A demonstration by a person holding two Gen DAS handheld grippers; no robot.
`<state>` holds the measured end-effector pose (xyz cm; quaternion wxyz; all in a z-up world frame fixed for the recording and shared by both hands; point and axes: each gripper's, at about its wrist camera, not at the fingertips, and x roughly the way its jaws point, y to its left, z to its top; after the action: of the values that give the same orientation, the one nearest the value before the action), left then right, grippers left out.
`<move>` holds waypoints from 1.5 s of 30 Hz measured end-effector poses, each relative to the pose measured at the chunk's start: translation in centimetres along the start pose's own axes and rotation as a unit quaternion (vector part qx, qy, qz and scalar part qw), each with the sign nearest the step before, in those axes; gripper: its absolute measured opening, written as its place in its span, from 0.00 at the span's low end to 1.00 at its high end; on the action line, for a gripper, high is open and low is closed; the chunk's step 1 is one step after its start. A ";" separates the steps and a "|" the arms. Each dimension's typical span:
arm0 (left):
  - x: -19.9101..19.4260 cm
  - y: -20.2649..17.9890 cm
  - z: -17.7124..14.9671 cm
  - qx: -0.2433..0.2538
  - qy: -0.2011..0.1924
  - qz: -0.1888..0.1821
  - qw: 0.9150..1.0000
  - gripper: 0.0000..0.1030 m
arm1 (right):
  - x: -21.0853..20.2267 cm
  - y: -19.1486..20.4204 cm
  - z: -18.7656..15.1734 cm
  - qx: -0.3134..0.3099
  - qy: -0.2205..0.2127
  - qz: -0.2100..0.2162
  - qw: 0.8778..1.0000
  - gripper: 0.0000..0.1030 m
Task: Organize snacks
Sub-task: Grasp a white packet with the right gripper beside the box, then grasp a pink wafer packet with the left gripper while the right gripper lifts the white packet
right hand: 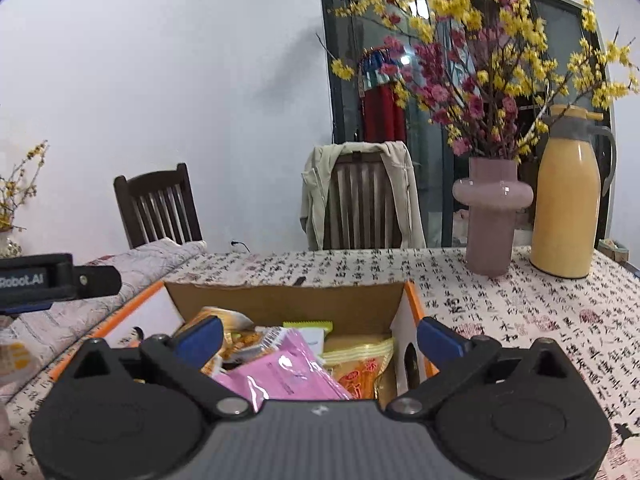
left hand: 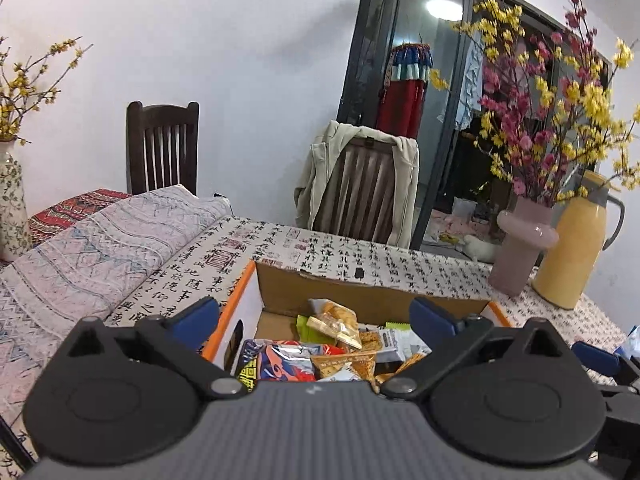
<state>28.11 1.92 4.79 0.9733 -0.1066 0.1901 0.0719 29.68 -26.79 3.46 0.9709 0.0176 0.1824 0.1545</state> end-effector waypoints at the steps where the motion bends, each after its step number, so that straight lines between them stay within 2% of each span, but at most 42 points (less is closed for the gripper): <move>1: -0.4 0.0 0.3 -0.001 0.002 0.001 1.000 1.00 | -0.5 0.1 0.2 -0.003 -0.001 0.000 1.000 1.00; 7: -2.6 0.6 0.5 0.000 0.018 0.003 1.000 1.00 | -3.1 0.3 0.0 -0.024 0.016 0.004 1.000 1.00; 14: -4.6 1.7 -1.1 0.003 0.046 0.004 0.999 1.00 | -4.5 -0.3 -3.4 -0.038 0.089 0.006 0.995 1.00; 21: -5.8 2.6 -3.4 0.003 0.076 0.014 0.997 1.00 | -3.7 0.2 -7.0 -0.048 0.158 0.019 0.986 0.99; 22: -5.9 2.7 -3.7 0.003 0.081 0.014 0.997 1.00 | -3.5 0.4 -7.3 -0.046 0.164 0.021 0.985 0.97; 28: -6.5 2.8 -5.2 0.006 0.104 0.021 0.994 1.00 | -2.3 1.5 -8.5 -0.051 0.193 0.038 0.979 0.65; 30: -6.5 2.7 -5.7 0.006 0.112 0.019 0.993 1.00 | -2.0 1.8 -8.8 -0.052 0.202 0.043 0.977 0.45; 31: -6.5 2.5 -5.9 0.006 0.116 0.018 0.993 1.00 | -2.0 1.8 -8.8 -0.052 0.205 0.045 0.976 0.41; 34: -6.2 1.9 -6.2 0.011 0.127 0.012 0.992 1.00 | -2.9 1.7 -8.6 -0.049 0.190 0.052 0.979 0.40; 39: -5.3 0.2 -7.0 0.027 0.150 -0.001 0.988 1.00 | -5.3 0.3 -8.0 -0.038 0.152 0.038 0.987 0.39; 45: -3.6 -2.5 -8.3 0.046 0.187 -0.014 0.981 1.00 | -6.0 -2.5 -8.2 -0.006 0.138 0.015 0.990 0.40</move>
<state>22.34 -2.82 -0.92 0.9254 -0.0758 0.3702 0.0280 22.21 -31.21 -2.32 0.9340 -0.0066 0.3134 0.1713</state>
